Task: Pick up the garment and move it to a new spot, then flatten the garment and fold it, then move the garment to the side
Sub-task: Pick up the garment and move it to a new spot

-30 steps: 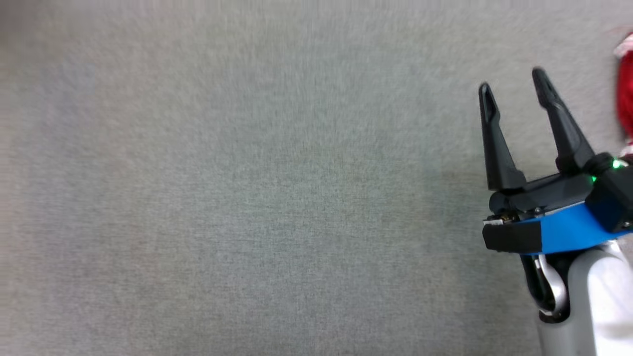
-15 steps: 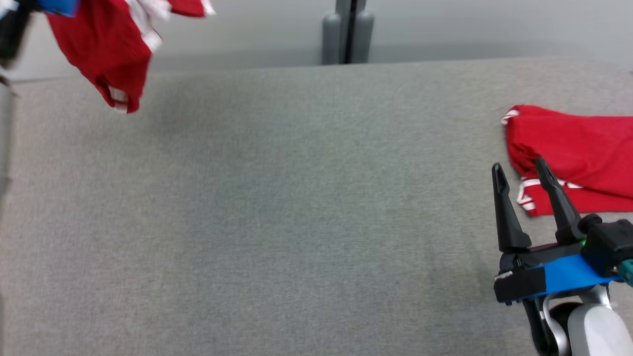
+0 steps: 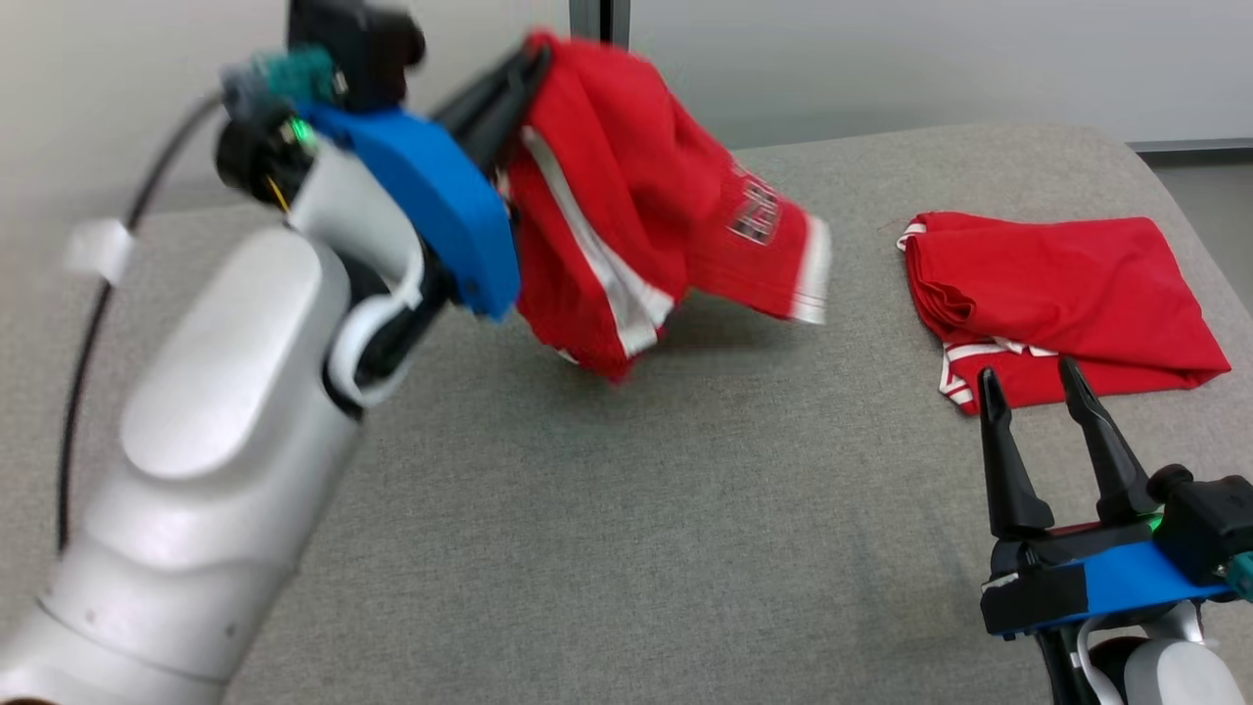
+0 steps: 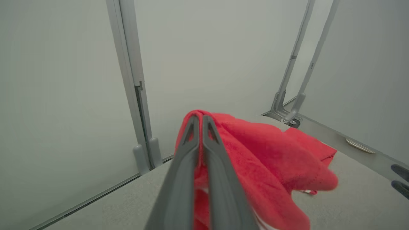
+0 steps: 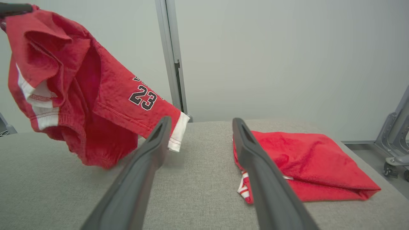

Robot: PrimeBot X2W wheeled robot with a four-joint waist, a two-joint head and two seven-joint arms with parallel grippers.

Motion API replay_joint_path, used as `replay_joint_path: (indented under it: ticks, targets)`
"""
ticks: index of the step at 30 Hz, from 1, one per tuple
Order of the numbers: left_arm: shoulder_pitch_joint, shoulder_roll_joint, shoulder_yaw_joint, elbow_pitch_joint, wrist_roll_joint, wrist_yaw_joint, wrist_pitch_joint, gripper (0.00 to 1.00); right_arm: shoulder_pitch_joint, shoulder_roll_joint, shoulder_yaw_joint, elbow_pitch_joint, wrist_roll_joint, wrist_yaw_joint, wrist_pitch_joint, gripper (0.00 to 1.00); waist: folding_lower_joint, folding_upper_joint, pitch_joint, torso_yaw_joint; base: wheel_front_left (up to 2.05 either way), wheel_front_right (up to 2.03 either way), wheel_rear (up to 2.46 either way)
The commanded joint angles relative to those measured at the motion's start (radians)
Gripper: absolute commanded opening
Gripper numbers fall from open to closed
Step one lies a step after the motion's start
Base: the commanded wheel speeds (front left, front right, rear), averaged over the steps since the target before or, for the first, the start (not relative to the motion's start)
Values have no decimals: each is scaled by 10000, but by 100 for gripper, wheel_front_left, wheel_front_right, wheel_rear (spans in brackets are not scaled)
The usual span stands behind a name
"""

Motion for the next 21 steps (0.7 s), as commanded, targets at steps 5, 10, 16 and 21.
replay_joint_path:
  ticks: [5, 10, 16, 21]
  targets:
    - [1816, -113, -239, 551, -260, 104, -701, 0, -138, -4, 85, 252, 131, 2, -215, 100, -1, 1, 357, -66, 0, 0, 0]
    - [2910, -5, -405, 1818, -190, 290, -1254, 0, -353, -10, 189, 448, 187, 2, -344, 100, -1, 1, 659, -132, 0, 0, 0]
    - [3216, -136, -283, 3101, -138, 508, -2109, 0, -487, -9, 220, 689, 168, 2, -402, 100, -1, 1, 908, -18, 0, 0, 0]
    - [2935, -433, -157, 3704, -242, 447, -2660, 2, -618, -8, 221, 877, 134, 2, -447, 100, -1, 1, 1007, 133, 0, 0, 0]
